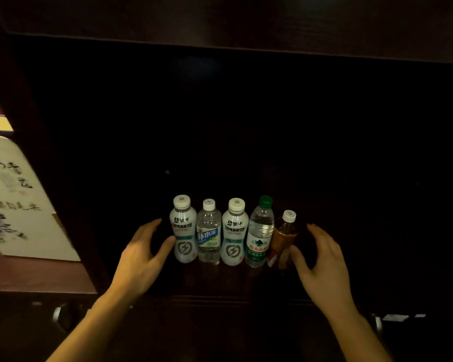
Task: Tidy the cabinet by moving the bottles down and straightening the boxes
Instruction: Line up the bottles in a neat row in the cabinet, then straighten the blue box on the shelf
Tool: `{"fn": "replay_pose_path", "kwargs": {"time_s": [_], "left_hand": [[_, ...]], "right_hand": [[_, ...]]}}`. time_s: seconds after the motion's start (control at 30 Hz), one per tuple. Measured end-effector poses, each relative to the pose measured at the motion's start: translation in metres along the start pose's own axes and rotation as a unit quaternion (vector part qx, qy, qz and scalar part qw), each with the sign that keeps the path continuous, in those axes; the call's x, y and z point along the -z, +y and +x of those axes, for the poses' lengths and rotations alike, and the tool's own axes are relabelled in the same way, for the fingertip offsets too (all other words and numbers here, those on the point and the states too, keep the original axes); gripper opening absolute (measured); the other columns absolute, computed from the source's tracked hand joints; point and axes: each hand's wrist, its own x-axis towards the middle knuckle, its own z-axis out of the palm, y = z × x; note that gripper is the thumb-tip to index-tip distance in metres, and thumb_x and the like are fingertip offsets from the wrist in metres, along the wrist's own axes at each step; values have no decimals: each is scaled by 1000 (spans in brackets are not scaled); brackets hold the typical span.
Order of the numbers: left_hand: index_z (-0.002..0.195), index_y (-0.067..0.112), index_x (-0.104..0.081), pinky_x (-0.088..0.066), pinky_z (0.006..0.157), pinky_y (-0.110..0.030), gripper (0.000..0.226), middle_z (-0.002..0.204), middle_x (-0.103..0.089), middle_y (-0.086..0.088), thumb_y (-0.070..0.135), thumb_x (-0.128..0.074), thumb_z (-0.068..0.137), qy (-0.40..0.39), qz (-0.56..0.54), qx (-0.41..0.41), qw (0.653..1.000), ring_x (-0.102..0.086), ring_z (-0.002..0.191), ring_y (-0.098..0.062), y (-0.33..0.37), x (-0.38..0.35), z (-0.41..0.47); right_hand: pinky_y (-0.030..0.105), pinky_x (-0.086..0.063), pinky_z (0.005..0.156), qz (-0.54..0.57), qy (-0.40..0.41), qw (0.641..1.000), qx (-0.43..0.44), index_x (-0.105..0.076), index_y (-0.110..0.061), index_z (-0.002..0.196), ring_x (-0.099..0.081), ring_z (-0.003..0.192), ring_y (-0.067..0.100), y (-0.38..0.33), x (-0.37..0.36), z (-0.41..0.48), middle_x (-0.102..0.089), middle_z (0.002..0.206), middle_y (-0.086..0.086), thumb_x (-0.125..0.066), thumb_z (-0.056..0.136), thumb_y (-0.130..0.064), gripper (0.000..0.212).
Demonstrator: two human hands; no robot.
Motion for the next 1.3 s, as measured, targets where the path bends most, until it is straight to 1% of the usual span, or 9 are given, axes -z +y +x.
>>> {"fn": "replay_pose_path", "kwargs": {"time_s": [0.1, 0.2, 0.3, 0.47, 0.7, 0.93, 1.03, 1.17, 1.3], "left_hand": [[139, 21, -49, -44, 92, -30, 64, 140, -53, 2, 59, -46, 87, 10, 32, -47, 998, -54, 117, -12, 8, 29, -12], [138, 21, -50, -46, 96, -31, 61, 136, -55, 5, 57, -47, 90, 23, 62, -83, 994, -54, 123, -14, 12, 59, -26], [137, 19, -51, -48, 94, -29, 56, 134, -57, 6, 54, -48, 94, 37, 95, -106, 989, -55, 122, -14, 6, 92, -40], [126, 20, -61, -45, 81, -20, 44, 119, -64, 8, 49, -50, 95, 76, 138, -110, 981, -63, 99, -12, -13, 155, -66], [117, 22, -67, -53, 85, -30, 38, 111, -68, 10, 49, -50, 95, 133, 181, -60, 973, -63, 101, -9, -61, 238, -104], [119, 31, -65, -48, 85, -22, 38, 113, -66, 16, 54, -49, 93, 178, 243, 36, 953, -61, 102, -4, -117, 309, -144], [119, 34, -63, -46, 85, -19, 42, 113, -65, 19, 59, -43, 93, 194, 261, 70, 943, -59, 103, 0, -136, 334, -158], [117, 34, -64, -45, 86, -19, 42, 113, -65, 18, 60, -42, 92, 221, 265, 109, 932, -59, 103, 0, -162, 361, -170], [118, 34, -63, -46, 86, -20, 42, 114, -64, 19, 60, -41, 92, 237, 267, 151, 922, -58, 105, 0, -193, 385, -173]], "right_hand": [[33, -39, 102, -16, 38, 995, 89, -48, -16, 143, -45, 133, 19, -44, 9, -11, -51, 144, 4, -66, 89, -38, 61], [33, -43, 104, -8, 54, 984, 172, -54, -14, 137, -47, 130, 14, -88, 8, -22, -56, 139, 0, -70, 90, -31, 52], [33, -44, 105, 15, 44, 975, 218, -59, -12, 133, -50, 130, 14, -130, -3, -36, -58, 136, 0, -65, 93, -31, 45], [37, -47, 104, 14, 13, 959, 282, -65, -12, 126, -56, 124, 17, -201, -30, -56, -64, 127, -1, -60, 92, -34, 40], [35, -48, 102, 48, -22, 932, 360, -69, -18, 116, -57, 119, 12, -296, -72, -80, -66, 117, -6, -51, 95, -40, 35], [21, -40, 98, 106, -72, 895, 426, -68, -23, 109, -57, 111, 7, -386, -127, -113, -65, 112, -11, -57, 92, -37, 25], [24, -44, 97, 116, -98, 880, 450, -68, -24, 107, -58, 109, 8, -419, -149, -127, -65, 111, -11, -69, 88, -29, 20], [29, -52, 91, 141, -135, 864, 465, -68, -27, 105, -60, 105, 7, -463, -179, -141, -65, 109, -13, -68, 86, -32, 20], [27, -54, 88, 164, -173, 850, 470, -69, -26, 108, -61, 103, 7, -506, -215, -149, -67, 109, -10, -67, 87, -33, 22]]}}
